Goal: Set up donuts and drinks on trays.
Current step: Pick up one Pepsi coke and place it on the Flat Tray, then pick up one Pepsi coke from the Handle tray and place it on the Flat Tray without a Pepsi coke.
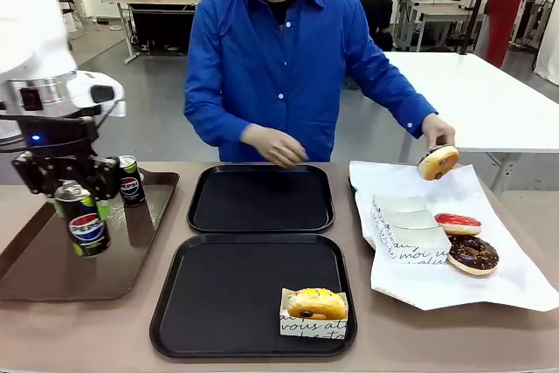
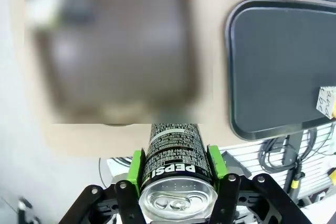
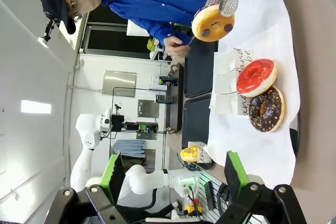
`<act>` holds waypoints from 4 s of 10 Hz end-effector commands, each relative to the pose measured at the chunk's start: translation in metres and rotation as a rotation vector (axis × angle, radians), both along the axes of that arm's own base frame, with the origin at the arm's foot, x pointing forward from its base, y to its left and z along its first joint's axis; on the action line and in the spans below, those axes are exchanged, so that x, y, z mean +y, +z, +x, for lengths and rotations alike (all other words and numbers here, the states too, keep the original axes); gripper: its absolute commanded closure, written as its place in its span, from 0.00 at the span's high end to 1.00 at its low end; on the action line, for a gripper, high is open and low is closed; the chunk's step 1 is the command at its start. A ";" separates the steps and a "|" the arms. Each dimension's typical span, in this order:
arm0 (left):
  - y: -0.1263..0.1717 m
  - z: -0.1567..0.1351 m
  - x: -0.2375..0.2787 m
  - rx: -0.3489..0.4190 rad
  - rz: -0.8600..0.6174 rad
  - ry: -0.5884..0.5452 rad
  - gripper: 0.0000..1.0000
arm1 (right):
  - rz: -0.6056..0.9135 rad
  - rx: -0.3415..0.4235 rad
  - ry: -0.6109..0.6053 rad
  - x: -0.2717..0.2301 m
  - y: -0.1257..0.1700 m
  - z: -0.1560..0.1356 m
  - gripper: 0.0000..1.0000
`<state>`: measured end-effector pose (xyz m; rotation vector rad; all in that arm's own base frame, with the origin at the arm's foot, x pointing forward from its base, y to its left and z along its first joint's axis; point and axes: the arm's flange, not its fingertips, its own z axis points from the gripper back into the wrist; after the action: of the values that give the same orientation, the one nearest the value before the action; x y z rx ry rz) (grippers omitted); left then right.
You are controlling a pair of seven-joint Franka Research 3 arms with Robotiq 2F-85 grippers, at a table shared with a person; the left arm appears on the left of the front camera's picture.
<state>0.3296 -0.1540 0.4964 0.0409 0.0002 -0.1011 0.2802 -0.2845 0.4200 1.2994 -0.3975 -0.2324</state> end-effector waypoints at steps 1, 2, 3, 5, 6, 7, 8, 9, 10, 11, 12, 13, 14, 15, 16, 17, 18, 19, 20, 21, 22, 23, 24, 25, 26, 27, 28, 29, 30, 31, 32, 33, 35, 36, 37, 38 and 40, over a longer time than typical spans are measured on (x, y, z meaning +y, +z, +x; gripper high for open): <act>0.001 0.005 -0.060 -0.045 0.035 -0.149 0.58 | 0.010 -0.004 0.001 -0.001 0.001 -0.001 1.00; -0.001 -0.004 -0.084 -0.056 0.041 -0.214 0.58 | 0.010 -0.004 0.001 -0.001 0.001 -0.001 1.00; -0.004 -0.013 -0.108 -0.062 0.042 -0.276 0.58 | 0.010 -0.004 0.001 -0.001 0.001 -0.001 1.00; -0.022 -0.015 -0.158 -0.064 0.074 -0.403 0.58 | 0.010 -0.004 0.001 -0.001 0.001 -0.001 1.00; -0.035 -0.010 -0.176 -0.037 0.076 -0.450 0.58 | 0.010 -0.004 0.001 -0.001 0.001 -0.001 1.00; -0.050 -0.004 -0.188 -0.044 0.066 -0.474 0.58 | 0.010 -0.004 0.001 -0.001 0.001 -0.001 1.00; -0.067 0.000 -0.195 -0.032 0.058 -0.491 0.58 | 0.010 -0.004 0.001 -0.001 0.001 -0.001 1.00; -0.084 0.005 -0.199 -0.015 0.053 -0.500 0.58 | 0.010 -0.004 0.001 -0.001 0.001 -0.001 1.00; -0.092 0.011 -0.200 -0.010 0.033 -0.498 0.58 | 0.010 -0.004 0.001 -0.001 0.001 -0.001 1.00; -0.095 0.018 -0.199 -0.004 0.008 -0.495 0.58 | 0.010 -0.004 0.001 -0.001 0.001 -0.001 1.00; -0.098 0.025 -0.198 -0.006 0.004 -0.495 0.58 | 0.010 -0.004 0.001 -0.001 0.001 -0.001 1.00; -0.104 0.029 -0.196 -0.001 -0.004 -0.482 0.58 | 0.010 -0.004 0.001 -0.001 0.001 -0.001 1.00; -0.109 0.030 -0.195 0.000 -0.005 -0.481 0.60 | 0.010 -0.004 0.001 -0.001 0.001 -0.001 1.00; -0.110 0.029 -0.194 0.004 -0.002 -0.481 1.00 | 0.010 -0.004 0.001 -0.001 0.001 -0.001 1.00; -0.110 0.031 -0.195 0.006 0.002 -0.488 1.00 | 0.010 -0.004 0.001 -0.001 0.001 -0.001 1.00; -0.111 0.033 -0.195 0.010 0.003 -0.488 1.00 | 0.010 -0.004 0.001 -0.001 0.001 -0.001 1.00; -0.113 0.034 -0.195 0.018 0.004 -0.489 1.00 | 0.010 -0.004 0.001 -0.001 0.001 -0.001 1.00; -0.114 0.032 -0.194 0.020 0.002 -0.488 1.00 | 0.010 -0.004 0.001 -0.001 0.001 -0.001 1.00; -0.112 0.030 -0.192 0.015 -0.004 -0.482 1.00 | 0.010 -0.004 0.001 -0.001 0.001 -0.001 1.00; -0.109 0.029 -0.190 0.014 -0.011 -0.475 1.00 | 0.010 -0.004 0.001 -0.001 0.001 -0.001 1.00; -0.105 0.030 -0.189 0.018 -0.019 -0.472 1.00 | 0.010 -0.004 0.001 -0.001 0.001 -0.001 1.00; -0.094 0.024 -0.188 0.015 -0.043 -0.471 1.00 | 0.010 -0.004 0.001 -0.001 0.001 -0.001 1.00; -0.074 0.014 -0.186 -0.009 -0.074 -0.483 1.00 | 0.010 -0.004 0.001 -0.001 0.001 -0.001 1.00; -0.049 0.002 -0.180 -0.031 -0.057 -0.485 1.00 | 0.010 -0.004 0.001 -0.001 0.001 -0.001 1.00; -0.023 -0.011 -0.167 -0.063 -0.019 -0.484 1.00 | 0.010 -0.004 0.001 -0.001 0.001 -0.001 1.00; -0.006 -0.013 -0.151 -0.069 -0.003 -0.455 1.00 | 0.010 -0.004 0.001 -0.001 0.001 -0.001 1.00; 0.010 -0.011 -0.130 -0.078 -0.014 -0.427 1.00 | 0.010 -0.004 0.001 -0.001 0.001 -0.001 1.00; 0.021 -0.010 -0.106 -0.081 -0.036 -0.398 1.00 | 0.010 -0.004 0.001 -0.001 0.001 -0.001 1.00; 0.029 -0.013 -0.076 -0.089 -0.077 -0.358 1.00 | 0.010 -0.004 0.001 -0.001 0.001 -0.001 1.00; 0.033 -0.014 -0.055 -0.099 -0.090 -0.329 1.00 | 0.010 -0.004 0.001 -0.001 0.001 -0.001 1.00; 0.031 -0.015 -0.032 -0.102 -0.106 -0.288 1.00 | 0.010 -0.004 0.001 -0.001 0.001 -0.001 1.00; 0.026 -0.019 -0.011 -0.107 -0.138 -0.238 1.00 | 0.010 -0.004 0.001 -0.001 0.001 -0.001 1.00; 0.013 -0.014 0.014 -0.102 -0.153 -0.154 1.00 | 0.010 -0.004 0.001 -0.001 0.001 -0.001 1.00; 0.030 -0.011 -0.004 -0.092 -0.110 -0.217 1.00 | 0.010 -0.004 0.001 -0.001 0.001 -0.001 1.00; 0.030 -0.011 -0.004 -0.092 -0.110 -0.217 1.00 | 0.010 -0.004 0.001 -0.001 0.001 -0.001 1.00; 0.030 -0.011 -0.004 -0.092 -0.110 -0.217 1.00 | 0.010 -0.004 0.001 -0.001 0.001 -0.001 1.00; 0.030 -0.011 -0.004 -0.092 -0.110 -0.217 1.00 | 0.010 -0.004 0.001 -0.001 0.001 -0.001 1.00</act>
<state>0.3159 -0.1577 0.5253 -0.0567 -0.1126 -0.3084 0.2800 -0.2847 0.4198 1.2994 -0.3974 -0.2334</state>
